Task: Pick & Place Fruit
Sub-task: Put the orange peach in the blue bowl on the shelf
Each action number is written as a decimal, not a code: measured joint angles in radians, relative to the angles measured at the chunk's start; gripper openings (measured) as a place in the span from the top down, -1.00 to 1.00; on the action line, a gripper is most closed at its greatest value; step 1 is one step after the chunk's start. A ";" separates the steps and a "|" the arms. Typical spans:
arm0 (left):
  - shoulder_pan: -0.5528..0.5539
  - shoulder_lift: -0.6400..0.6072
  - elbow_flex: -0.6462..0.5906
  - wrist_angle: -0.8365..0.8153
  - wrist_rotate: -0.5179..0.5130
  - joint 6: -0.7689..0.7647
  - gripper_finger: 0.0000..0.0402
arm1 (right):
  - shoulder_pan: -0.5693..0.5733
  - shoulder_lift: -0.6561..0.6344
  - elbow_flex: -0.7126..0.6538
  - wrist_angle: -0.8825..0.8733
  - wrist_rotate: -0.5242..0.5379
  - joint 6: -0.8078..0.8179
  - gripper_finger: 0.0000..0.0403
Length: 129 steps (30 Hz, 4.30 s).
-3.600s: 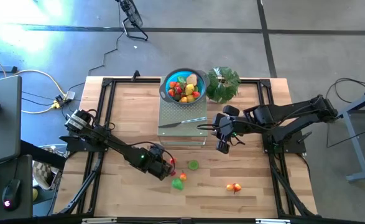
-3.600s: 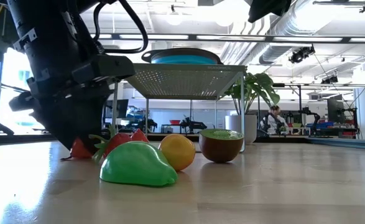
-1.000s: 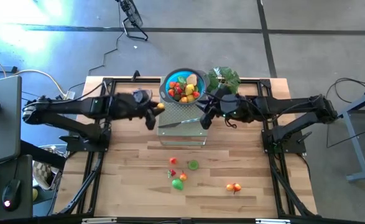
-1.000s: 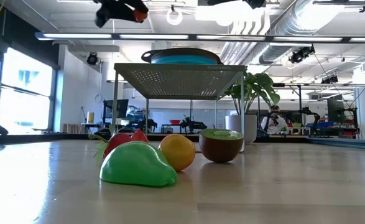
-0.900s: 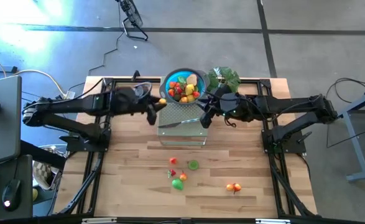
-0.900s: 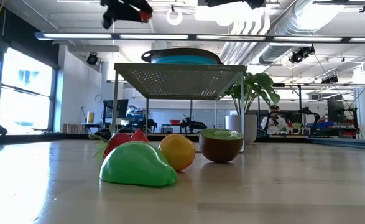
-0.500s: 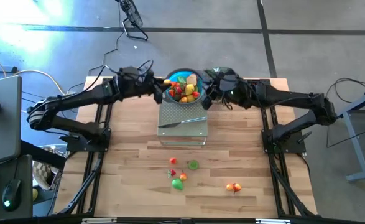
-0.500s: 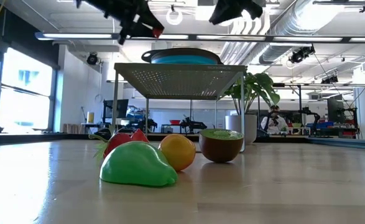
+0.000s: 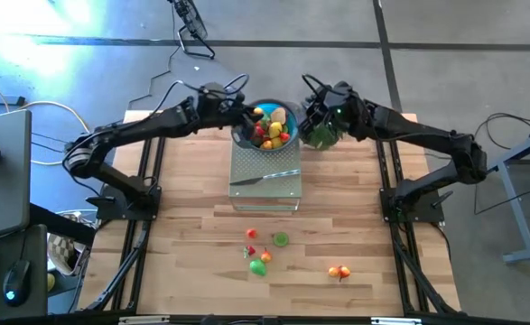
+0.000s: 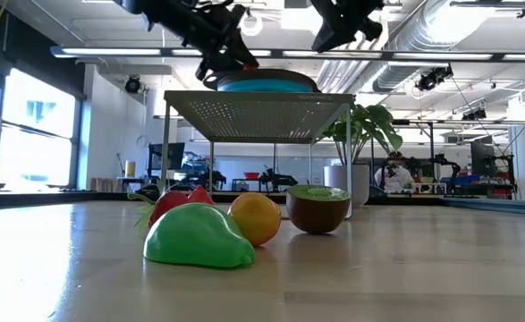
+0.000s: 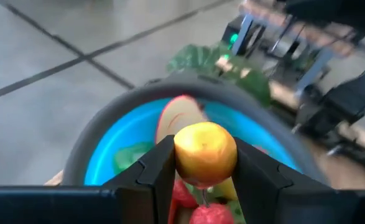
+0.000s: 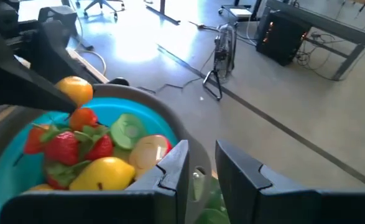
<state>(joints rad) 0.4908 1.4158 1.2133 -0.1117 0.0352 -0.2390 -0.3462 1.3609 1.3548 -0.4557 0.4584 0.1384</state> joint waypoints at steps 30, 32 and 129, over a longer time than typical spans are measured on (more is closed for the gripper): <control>0.000 0.082 0.116 -0.123 -0.133 0.025 -0.09 | -0.069 0.000 0.000 -0.004 -0.081 -0.091 0.65; 0.000 0.080 0.116 -0.123 -0.135 0.023 -0.10 | -0.069 0.000 0.000 -0.004 -0.081 -0.091 0.65; -0.701 -0.412 -0.257 -0.182 -0.440 -0.217 1.00 | 0.990 0.167 0.000 -0.614 -0.362 1.705 0.98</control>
<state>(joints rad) -0.2100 1.0035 0.9562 -0.2935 -0.4046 -0.4564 0.6439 1.5284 1.3548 -1.0693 0.0963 1.8432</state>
